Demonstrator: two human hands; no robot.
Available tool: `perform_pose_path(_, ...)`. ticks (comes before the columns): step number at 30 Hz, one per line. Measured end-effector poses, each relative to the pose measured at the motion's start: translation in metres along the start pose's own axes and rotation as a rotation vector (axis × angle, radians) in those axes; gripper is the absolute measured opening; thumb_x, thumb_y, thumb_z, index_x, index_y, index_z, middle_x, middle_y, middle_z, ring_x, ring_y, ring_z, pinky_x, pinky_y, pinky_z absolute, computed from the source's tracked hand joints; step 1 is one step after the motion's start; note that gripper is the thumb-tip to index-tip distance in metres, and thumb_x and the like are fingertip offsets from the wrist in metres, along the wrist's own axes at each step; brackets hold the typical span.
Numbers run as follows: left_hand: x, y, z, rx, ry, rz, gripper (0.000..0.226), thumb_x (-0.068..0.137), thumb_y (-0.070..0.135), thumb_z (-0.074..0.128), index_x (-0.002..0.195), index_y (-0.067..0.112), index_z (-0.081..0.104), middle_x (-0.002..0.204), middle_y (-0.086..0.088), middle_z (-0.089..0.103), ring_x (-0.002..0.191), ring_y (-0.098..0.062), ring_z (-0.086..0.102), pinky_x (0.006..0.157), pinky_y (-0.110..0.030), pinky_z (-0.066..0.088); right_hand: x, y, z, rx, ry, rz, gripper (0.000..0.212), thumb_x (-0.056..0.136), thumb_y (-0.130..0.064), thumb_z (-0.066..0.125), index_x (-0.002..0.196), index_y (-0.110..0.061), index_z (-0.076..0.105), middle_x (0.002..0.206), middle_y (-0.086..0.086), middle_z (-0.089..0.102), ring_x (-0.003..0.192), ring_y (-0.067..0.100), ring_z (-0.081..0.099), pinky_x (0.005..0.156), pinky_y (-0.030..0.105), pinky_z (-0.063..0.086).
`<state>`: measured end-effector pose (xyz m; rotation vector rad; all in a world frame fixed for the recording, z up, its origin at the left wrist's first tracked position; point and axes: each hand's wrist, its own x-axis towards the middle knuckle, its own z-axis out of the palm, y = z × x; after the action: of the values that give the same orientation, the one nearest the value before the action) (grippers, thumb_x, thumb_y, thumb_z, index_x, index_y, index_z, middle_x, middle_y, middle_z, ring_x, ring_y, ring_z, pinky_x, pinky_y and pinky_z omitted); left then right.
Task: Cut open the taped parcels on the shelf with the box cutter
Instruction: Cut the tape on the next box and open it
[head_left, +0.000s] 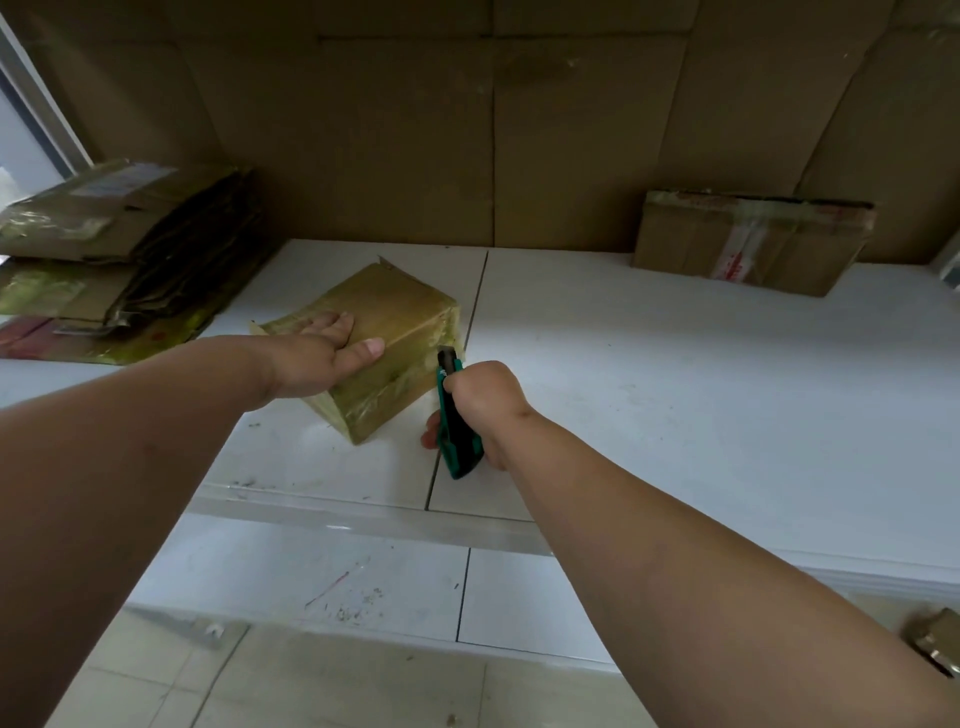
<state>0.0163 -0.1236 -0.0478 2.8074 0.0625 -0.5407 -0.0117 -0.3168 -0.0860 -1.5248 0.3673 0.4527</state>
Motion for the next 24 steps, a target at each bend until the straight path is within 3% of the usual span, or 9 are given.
perform_pose_path(6, 0.003, -0.004, 0.002, 0.03, 0.018, 0.024, 0.1, 0.076, 0.083, 0.02, 0.156, 0.026, 0.001, 0.164, 0.005, -0.007, 0.15, -0.017, -0.01, 0.118, -0.043, -0.002, -0.001, 0.007, 0.015, 0.009, 0.031, 0.0, 0.019, 0.097, -0.007, 0.04, 0.114, -0.002, 0.048, 0.072, 0.021, 0.063, 0.04, 0.027, 0.062, 0.04, 0.029, 0.051)
perform_pose_path(11, 0.005, -0.005, 0.001, 0.072, 0.035, 0.043, 0.094, 0.083, 0.08, 0.019, 0.156, 0.025, 0.0, 0.164, 0.003, -0.007, 0.15, -0.019, -0.011, 0.119, -0.043, -0.002, -0.012, 0.013, 0.029, 0.014, -0.029, 0.016, 0.02, 0.099, -0.005, 0.037, 0.116, -0.001, 0.047, 0.072, 0.021, 0.061, 0.04, 0.028, 0.062, 0.042, 0.031, 0.052)
perform_pose_path(17, 0.005, -0.007, 0.003, 0.068, 0.044, 0.058, 0.102, 0.075, 0.084, 0.014, 0.156, 0.024, 0.001, 0.164, 0.003, -0.006, 0.15, -0.019, -0.01, 0.121, -0.047, -0.001, -0.024, 0.015, 0.028, -0.004, -0.097, 0.008, 0.023, 0.1, -0.005, 0.037, 0.12, 0.001, 0.045, 0.07, 0.023, 0.063, 0.044, 0.03, 0.064, 0.043, 0.029, 0.052)
perform_pose_path(21, 0.004, -0.009, 0.005, 0.028, 0.061, 0.065, 0.1, 0.078, 0.083, 0.017, 0.156, 0.024, 0.002, 0.164, 0.004, -0.005, 0.15, -0.019, -0.009, 0.12, -0.045, 0.0, -0.033, 0.016, 0.028, -0.034, -0.147, 0.018, 0.02, 0.1, -0.006, 0.037, 0.117, 0.001, 0.044, 0.062, 0.022, 0.064, 0.044, 0.031, 0.064, 0.041, 0.028, 0.051)
perform_pose_path(24, -0.001, -0.008, 0.0, -0.152, 0.02, 0.066, 0.087, 0.088, 0.073, 0.037, 0.156, 0.026, 0.01, 0.164, 0.001, 0.006, 0.15, -0.023, 0.004, 0.12, -0.045, 0.01, -0.033, 0.017, 0.023, -0.07, -0.148, 0.017, 0.023, 0.101, -0.01, 0.039, 0.121, 0.002, 0.045, 0.054, 0.017, 0.064, 0.045, 0.031, 0.065, 0.042, 0.028, 0.051)
